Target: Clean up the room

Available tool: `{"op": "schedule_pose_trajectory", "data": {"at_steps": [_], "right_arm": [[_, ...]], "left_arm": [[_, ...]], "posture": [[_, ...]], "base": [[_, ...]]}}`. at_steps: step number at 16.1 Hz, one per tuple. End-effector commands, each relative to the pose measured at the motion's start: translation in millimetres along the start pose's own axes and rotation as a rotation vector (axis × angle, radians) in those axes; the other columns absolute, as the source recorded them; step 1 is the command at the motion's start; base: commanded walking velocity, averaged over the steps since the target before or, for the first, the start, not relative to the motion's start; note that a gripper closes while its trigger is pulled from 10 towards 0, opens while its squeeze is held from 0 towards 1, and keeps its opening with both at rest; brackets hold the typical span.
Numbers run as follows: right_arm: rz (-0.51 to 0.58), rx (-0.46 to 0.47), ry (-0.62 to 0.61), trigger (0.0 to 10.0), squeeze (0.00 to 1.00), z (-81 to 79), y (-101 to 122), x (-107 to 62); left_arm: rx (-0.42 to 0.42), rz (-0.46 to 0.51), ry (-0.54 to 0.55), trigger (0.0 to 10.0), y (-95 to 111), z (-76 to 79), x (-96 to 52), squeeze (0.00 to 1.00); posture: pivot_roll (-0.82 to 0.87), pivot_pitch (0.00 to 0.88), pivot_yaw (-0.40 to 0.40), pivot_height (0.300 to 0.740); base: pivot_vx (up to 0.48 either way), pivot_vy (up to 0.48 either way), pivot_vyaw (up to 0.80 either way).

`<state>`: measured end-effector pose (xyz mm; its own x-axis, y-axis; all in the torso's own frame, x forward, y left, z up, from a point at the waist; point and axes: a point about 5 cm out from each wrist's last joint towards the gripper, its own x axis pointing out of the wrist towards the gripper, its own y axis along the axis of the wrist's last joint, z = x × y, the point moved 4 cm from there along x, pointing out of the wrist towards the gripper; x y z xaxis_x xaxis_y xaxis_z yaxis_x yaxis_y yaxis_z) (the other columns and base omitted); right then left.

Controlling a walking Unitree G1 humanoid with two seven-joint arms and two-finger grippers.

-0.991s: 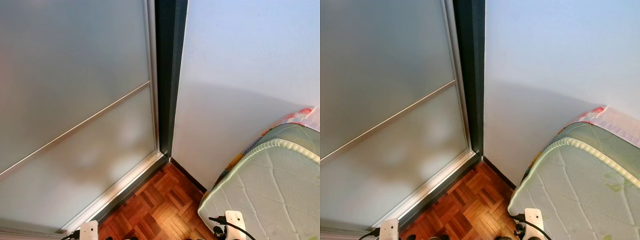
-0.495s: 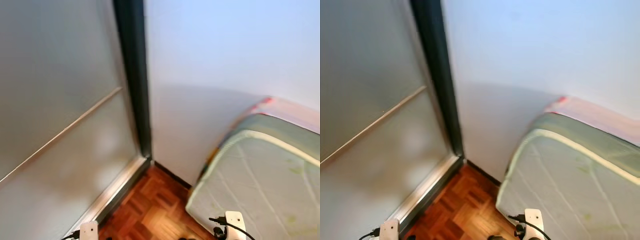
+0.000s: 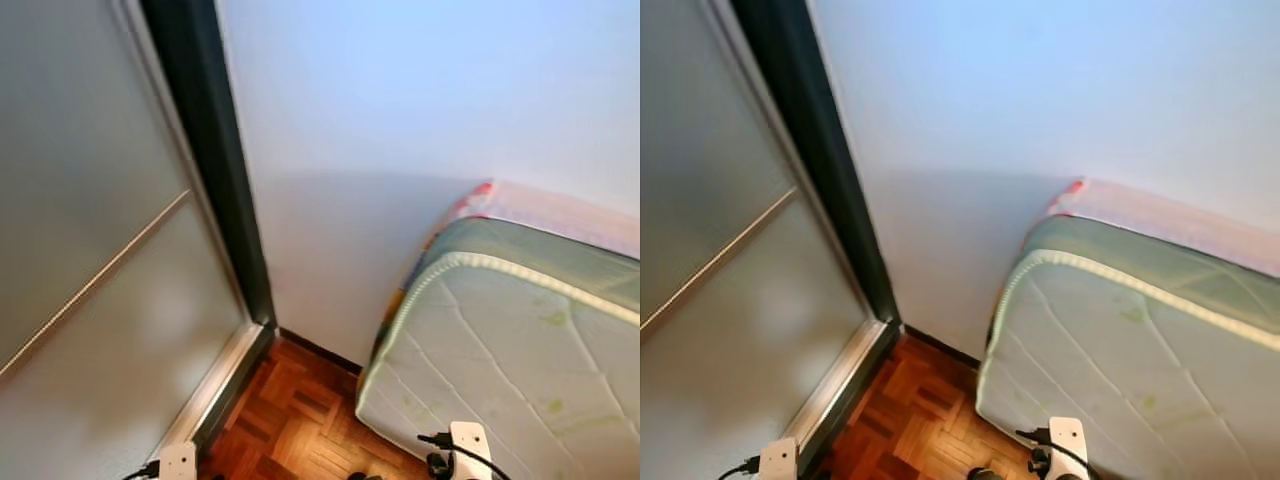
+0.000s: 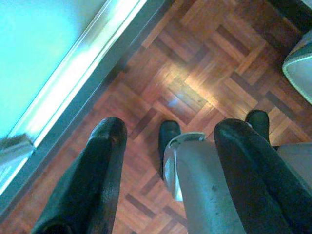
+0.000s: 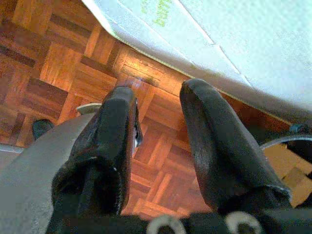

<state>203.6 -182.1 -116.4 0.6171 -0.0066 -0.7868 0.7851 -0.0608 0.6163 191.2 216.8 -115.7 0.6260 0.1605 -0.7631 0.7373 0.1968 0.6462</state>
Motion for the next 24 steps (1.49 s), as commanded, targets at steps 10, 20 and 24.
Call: {"op": "schedule_pose_trajectory", "data": {"at_steps": [10,20,24], "right_arm": [[0.001,0.041,0.008,10.0,0.0,6.3,39,8.3],[-0.001,0.028,0.013,10.0,0.0,6.3,38,8.1],[-0.004,0.026,0.013,10.0,0.0,6.1,37,8.0]], "left_arm": [[0.134,0.01,-0.139,10.0,44,28.9,12.5,0.0],[0.155,0.007,-0.146,10.0,38,32.4,11.2,0.0],[0.16,0.006,-0.151,10.0,37,34.0,10.9,0.0]], "posture": [[-0.06,0.0,-0.053,0.74],[-0.05,0.0,-0.055,0.74],[-0.05,0.0,-0.054,0.74]], "base": [[0.0,-0.055,-0.76],[0.0,-0.059,-0.76],[0.0,0.0,-0.76]]}}
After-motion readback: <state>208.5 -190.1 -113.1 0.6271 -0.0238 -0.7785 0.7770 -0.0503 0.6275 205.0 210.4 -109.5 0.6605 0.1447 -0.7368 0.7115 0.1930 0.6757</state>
